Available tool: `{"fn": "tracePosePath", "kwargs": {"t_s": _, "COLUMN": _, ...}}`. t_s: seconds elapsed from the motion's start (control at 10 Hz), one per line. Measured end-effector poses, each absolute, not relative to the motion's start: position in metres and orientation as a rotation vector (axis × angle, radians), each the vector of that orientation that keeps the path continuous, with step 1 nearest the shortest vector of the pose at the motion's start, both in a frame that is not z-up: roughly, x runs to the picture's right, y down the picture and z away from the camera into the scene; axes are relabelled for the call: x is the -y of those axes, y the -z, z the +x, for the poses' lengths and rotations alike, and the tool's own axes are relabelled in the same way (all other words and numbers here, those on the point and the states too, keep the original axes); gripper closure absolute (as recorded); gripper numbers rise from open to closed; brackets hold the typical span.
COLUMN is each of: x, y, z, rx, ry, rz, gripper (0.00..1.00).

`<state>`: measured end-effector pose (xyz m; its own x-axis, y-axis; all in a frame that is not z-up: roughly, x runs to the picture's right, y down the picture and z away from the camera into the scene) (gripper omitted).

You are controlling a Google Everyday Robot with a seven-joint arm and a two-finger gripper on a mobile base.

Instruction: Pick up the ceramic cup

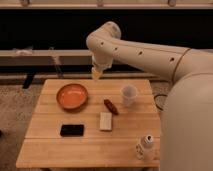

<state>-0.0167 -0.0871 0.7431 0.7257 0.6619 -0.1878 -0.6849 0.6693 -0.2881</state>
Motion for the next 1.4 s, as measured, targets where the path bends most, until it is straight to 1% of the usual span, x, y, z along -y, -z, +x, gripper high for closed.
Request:
{"fn": "tracePosePath", "kwargs": {"t_s": 0.9, "x": 0.086, "y": -0.744, "z": -0.016, "rx": -0.075, "ry": -0.761, "rz": -0.350, "gripper": 0.31}}
{"fn": "tracePosePath", "kwargs": {"t_s": 1.0, "x": 0.086, "y": -0.749, "z": -0.010, "rx": -0.103, "ry": -0.769, "rz": -0.347, "gripper": 0.31}}
{"fn": "tracePosePath", "kwargs": {"t_s": 1.2, "x": 0.071, "y": -0.770, "z": 0.010, "rx": -0.169, "ry": -0.791, "rz": -0.361, "gripper": 0.31}}
{"fn": "tracePosePath", "kwargs": {"t_s": 1.4, "x": 0.042, "y": -0.803, "z": 0.031, "rx": -0.236, "ry": -0.823, "rz": -0.392, "gripper": 0.31}}
